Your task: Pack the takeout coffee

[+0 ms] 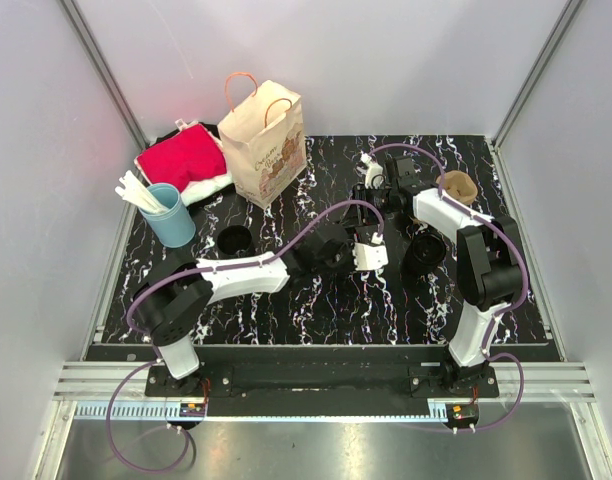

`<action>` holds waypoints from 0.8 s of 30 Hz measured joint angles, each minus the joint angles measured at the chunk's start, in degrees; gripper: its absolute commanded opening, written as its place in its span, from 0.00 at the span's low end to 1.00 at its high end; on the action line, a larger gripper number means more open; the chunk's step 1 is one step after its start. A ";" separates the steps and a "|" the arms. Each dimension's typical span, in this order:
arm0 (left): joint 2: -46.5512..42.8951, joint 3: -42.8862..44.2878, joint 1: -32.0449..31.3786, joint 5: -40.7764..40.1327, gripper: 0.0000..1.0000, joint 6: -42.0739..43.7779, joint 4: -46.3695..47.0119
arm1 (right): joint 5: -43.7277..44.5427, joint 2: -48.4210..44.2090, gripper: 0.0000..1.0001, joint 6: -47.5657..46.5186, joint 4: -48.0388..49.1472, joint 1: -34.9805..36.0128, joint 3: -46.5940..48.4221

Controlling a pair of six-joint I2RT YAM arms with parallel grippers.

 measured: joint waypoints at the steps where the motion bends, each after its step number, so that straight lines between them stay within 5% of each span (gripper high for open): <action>1: 0.22 0.00 -0.15 -0.44 0.44 0.13 0.39 | 0.09 -0.13 0.40 -0.02 0.20 0.00 -0.17; 11: 0.42 0.02 -0.76 -2.14 0.49 0.09 1.14 | 0.52 -0.74 0.40 -0.15 0.61 0.02 -0.68; 24: -1.42 6.88 -0.39 0.31 0.52 -4.50 -12.81 | 1.22 -2.45 0.40 -0.24 -1.31 0.35 -1.79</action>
